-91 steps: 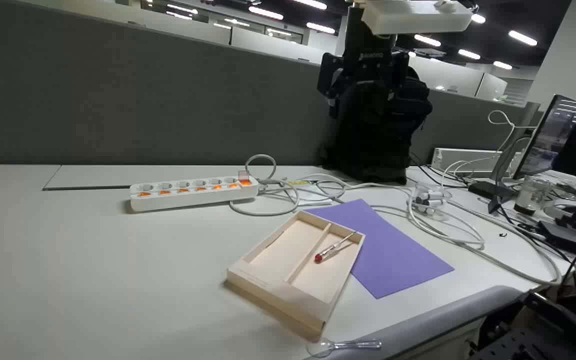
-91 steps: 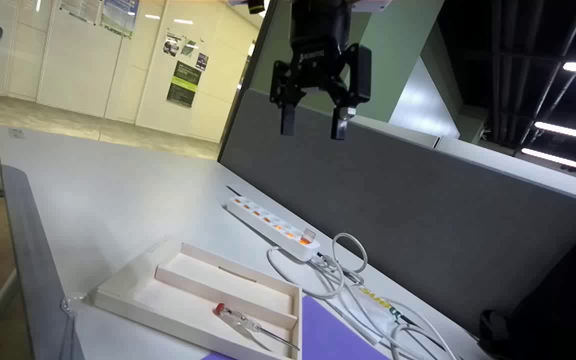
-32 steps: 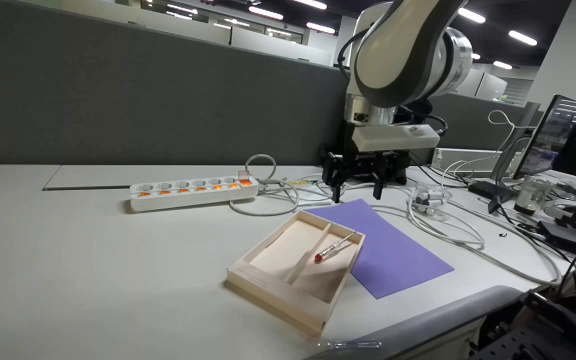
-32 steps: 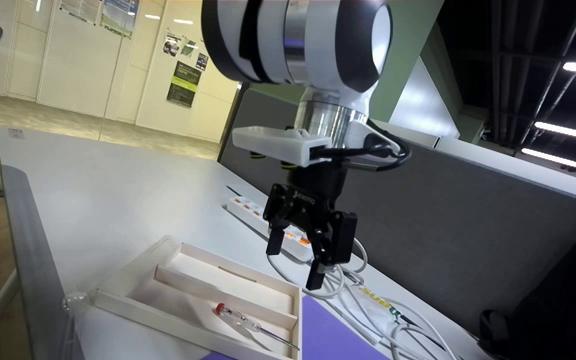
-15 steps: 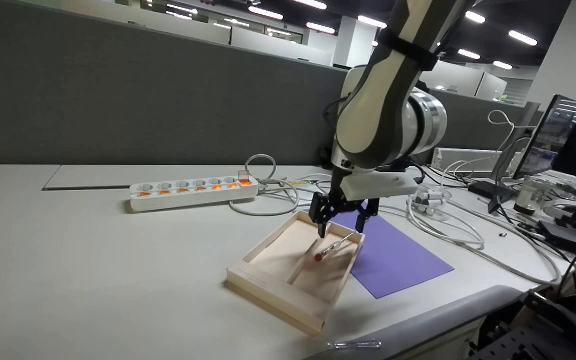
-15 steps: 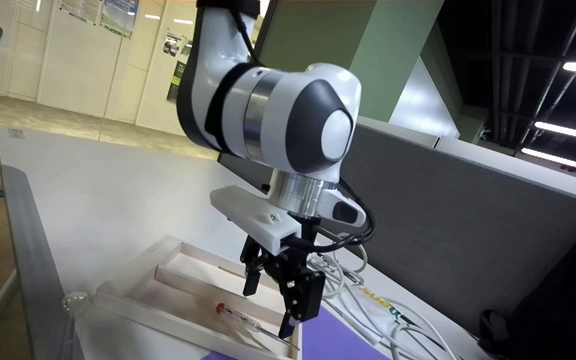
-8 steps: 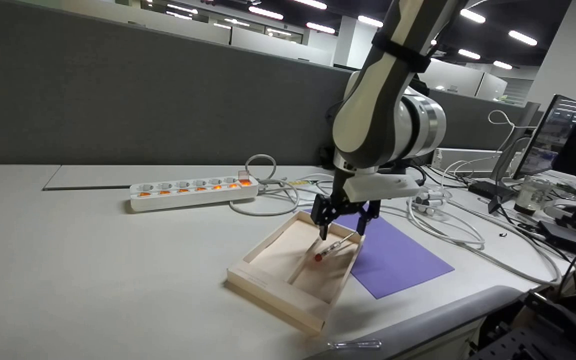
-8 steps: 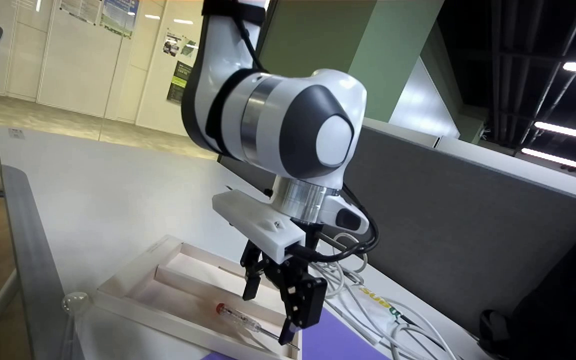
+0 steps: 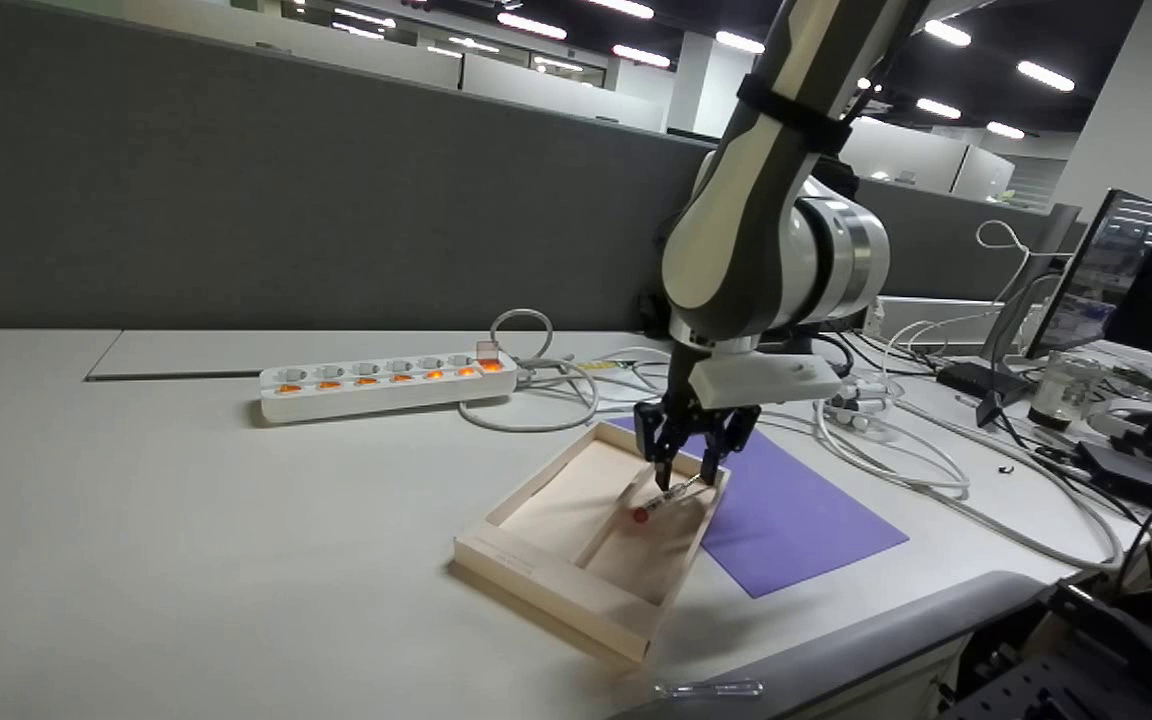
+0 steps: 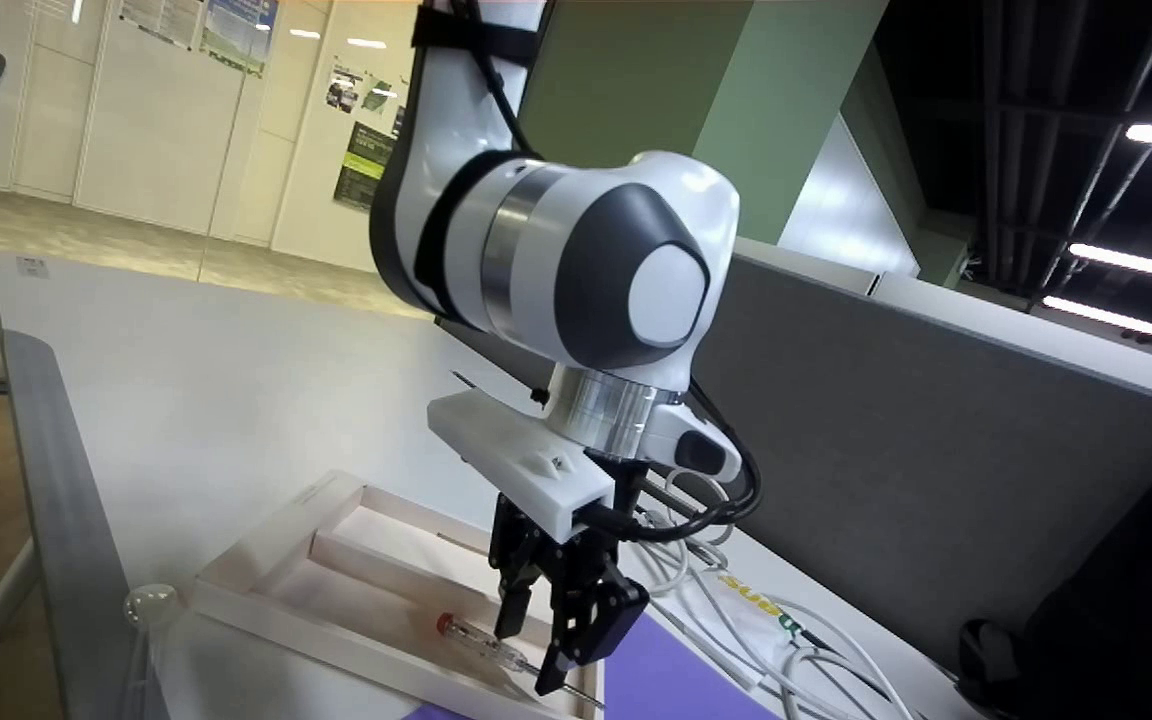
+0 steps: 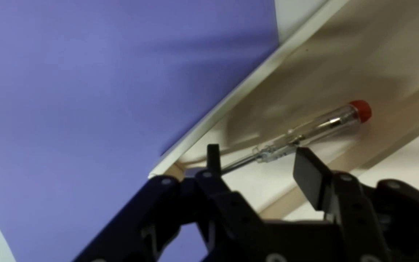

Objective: Put the screwdriver on the tray onto the table

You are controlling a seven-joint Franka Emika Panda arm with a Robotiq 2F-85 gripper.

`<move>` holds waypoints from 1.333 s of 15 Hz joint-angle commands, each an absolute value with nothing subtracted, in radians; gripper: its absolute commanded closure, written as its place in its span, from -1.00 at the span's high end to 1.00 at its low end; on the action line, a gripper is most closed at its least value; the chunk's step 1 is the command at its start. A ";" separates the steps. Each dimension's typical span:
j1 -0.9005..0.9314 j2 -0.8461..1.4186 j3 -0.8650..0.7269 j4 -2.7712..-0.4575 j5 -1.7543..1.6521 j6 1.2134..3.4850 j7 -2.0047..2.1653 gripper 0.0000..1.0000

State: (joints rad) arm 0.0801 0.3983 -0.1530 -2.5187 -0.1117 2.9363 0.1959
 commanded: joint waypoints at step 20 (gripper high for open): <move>0.064 0.436 -0.141 -2.476 -0.033 2.953 0.189 0.94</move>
State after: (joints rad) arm 0.0758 0.4147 -0.1541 -2.4947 -0.0580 2.9409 0.1932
